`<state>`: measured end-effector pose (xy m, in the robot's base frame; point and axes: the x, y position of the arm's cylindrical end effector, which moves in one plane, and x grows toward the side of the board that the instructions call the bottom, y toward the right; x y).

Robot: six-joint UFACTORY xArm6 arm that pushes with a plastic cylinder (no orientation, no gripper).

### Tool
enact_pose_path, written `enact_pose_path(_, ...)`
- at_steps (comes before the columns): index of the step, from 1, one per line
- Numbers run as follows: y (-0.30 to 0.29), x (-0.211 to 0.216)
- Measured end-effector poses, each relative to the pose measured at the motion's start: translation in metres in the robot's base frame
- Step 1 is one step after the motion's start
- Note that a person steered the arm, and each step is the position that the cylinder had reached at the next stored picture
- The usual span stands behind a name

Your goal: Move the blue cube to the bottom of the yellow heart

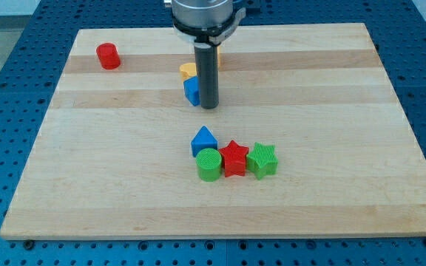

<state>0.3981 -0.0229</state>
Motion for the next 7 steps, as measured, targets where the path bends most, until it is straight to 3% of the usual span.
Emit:
enact_pose_path(2, -0.007, 0.003)
enact_pose_path(4, -0.063, 0.096)
enact_pose_path(5, -0.059, 0.157)
enact_pose_path(6, 0.005, 0.175)
enact_pose_path(7, 0.025, 0.166)
